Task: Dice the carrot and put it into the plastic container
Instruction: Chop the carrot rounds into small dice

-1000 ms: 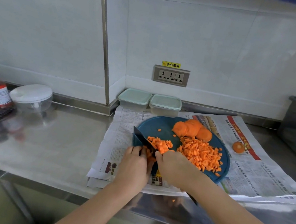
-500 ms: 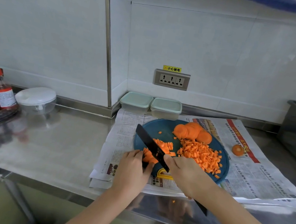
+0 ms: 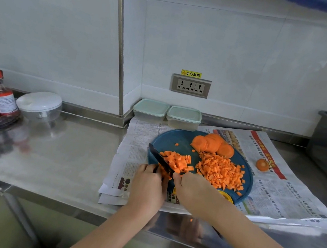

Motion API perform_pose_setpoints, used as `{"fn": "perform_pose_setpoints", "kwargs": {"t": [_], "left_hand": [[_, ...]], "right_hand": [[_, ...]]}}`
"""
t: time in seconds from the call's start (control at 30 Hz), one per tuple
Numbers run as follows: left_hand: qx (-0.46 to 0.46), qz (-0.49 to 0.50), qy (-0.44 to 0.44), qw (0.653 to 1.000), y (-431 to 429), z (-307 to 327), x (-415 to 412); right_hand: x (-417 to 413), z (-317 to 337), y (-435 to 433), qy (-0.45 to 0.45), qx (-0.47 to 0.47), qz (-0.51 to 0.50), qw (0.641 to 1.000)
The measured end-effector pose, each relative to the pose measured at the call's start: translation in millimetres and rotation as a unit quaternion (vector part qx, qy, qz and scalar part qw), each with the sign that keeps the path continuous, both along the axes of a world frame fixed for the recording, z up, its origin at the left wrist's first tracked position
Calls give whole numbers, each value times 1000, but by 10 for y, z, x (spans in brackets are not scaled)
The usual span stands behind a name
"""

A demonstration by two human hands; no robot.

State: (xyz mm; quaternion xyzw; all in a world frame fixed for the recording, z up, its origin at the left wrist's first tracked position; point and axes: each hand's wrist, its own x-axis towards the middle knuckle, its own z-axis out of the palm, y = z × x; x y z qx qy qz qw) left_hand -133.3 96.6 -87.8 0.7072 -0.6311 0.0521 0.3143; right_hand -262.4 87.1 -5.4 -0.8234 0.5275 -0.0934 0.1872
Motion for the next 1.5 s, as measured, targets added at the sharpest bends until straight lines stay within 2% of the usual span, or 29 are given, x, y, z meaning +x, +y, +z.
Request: {"fn": "perform_pose_setpoints", "kwargs": {"t": [0.07, 0.2, 0.3, 0.37, 0.43, 0.57, 0.7, 1.1, 1.23, 1.33, 1.43, 1.5], "left_hand": [[-9, 0, -2, 1000, 8, 23, 7], [8, -8, 5, 1000, 13, 48, 14], [23, -9, 11, 1000, 32, 34, 31], [29, -20, 40, 999, 37, 9, 46], [15, -25, 82, 996, 53, 11, 50], [4, -1, 130, 992, 92, 58, 69], [8, -1, 126, 992, 102, 76, 68], [-13, 7, 105, 994, 68, 36, 47], [-28, 6, 85, 996, 47, 37, 40], [-11, 0, 79, 997, 46, 47, 42], [9, 1, 90, 996, 53, 80, 46], [30, 5, 98, 995, 60, 106, 46]], "right_hand": [[50, -44, -47, 70, 2, 33, 997], [113, -59, -131, 84, 45, 12, 995], [157, -79, -250, 48, 115, -26, 992], [129, -67, -297, -2, 164, -30, 986], [33, -12, -263, -49, 171, -23, 984], [-66, -1, -138, -60, 101, 19, 993], [-96, -29, -32, -13, 54, 33, 998], [-56, -166, -23, 58, 20, 60, 996], [98, -154, -52, 48, 22, 39, 998], [181, -127, -77, 7, 48, 15, 999], [158, -102, -125, 22, 114, -4, 993], [42, -89, -217, -62, 191, -29, 979]]}}
